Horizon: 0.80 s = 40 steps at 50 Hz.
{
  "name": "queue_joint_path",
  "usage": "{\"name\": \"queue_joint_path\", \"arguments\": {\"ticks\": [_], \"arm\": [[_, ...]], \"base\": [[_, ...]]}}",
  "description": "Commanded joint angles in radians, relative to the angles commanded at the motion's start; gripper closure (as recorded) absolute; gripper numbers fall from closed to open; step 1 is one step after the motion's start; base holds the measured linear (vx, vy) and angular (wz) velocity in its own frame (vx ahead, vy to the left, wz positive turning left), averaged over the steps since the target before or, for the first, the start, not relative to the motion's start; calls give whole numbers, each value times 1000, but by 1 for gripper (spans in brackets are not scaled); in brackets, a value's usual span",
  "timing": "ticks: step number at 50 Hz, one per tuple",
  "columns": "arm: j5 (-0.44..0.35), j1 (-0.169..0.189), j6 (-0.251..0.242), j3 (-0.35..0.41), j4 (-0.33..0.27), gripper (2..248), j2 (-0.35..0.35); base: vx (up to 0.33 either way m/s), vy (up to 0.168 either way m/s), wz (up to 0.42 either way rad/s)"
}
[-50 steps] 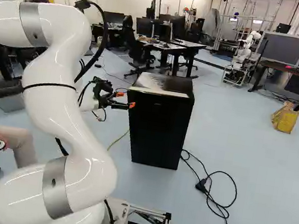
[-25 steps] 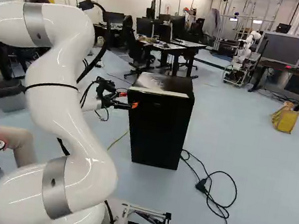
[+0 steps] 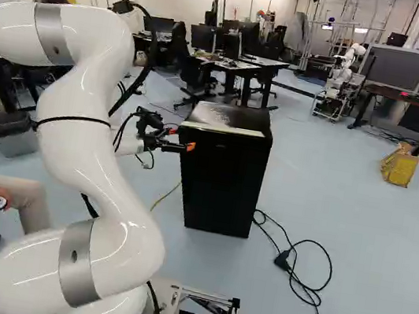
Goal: Grab a drink from the fridge
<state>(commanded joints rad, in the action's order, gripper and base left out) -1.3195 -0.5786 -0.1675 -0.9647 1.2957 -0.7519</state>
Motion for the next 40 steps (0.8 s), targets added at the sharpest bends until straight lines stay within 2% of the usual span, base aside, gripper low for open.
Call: {"name": "queue_joint_path", "arguments": {"ticks": [40], "arm": [[-36,5,0,19,14,3,11]], "base": [[0,0,0]]}}
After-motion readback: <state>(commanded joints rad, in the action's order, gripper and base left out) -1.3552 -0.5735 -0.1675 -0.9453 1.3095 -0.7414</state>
